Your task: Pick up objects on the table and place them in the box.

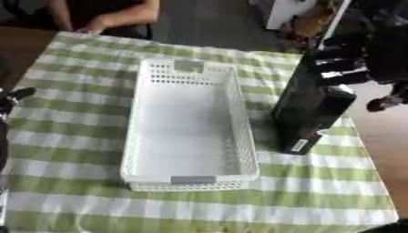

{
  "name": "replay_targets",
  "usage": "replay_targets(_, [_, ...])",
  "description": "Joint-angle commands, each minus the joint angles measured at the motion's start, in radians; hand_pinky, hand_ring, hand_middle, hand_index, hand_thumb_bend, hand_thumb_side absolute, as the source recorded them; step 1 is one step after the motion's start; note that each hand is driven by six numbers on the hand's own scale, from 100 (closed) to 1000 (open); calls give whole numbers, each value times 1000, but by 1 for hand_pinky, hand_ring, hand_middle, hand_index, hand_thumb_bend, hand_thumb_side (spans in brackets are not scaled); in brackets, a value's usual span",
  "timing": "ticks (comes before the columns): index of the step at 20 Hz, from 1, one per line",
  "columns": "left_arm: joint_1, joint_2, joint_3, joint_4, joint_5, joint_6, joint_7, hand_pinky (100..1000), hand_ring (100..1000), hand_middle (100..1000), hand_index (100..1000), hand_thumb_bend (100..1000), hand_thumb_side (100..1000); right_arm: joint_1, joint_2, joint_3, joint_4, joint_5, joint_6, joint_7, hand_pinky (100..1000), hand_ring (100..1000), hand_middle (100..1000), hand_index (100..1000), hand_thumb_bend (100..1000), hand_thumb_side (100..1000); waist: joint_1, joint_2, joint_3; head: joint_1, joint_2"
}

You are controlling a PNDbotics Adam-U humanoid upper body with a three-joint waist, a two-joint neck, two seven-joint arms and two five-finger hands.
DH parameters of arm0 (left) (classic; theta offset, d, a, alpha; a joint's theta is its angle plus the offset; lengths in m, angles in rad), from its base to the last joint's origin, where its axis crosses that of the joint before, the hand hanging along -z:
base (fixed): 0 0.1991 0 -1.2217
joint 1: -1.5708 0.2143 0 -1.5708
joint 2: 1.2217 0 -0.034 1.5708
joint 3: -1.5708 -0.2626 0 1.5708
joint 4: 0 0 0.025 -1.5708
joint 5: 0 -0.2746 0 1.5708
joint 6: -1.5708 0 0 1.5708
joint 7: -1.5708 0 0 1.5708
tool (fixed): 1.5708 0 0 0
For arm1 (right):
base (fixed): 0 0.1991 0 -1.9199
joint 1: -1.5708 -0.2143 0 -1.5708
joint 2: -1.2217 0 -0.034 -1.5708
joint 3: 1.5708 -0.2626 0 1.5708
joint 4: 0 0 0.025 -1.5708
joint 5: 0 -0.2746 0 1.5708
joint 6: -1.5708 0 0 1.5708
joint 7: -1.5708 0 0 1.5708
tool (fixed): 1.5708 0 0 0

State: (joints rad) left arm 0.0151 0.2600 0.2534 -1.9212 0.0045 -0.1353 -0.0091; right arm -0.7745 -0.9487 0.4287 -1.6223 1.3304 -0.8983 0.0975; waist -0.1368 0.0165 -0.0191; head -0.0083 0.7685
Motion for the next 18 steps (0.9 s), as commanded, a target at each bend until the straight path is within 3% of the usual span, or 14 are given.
replay_targets(1, [-7,23,-3,-13,1,-1,-5,778,1000,1000,901,178,1000,-29,-8,-3,8,-6,-1,10,1000,1000,1000,1000,603,342,5,-9,1,-3,-10])
replay_targets(18, [-9,22,-4,-12,1,-1,-8,778,1000,1000,900,178,1000,-71,44,24,99,50,-1,9,1000,1000,1000,1000,527,337,5,-8,9,-8,-10])
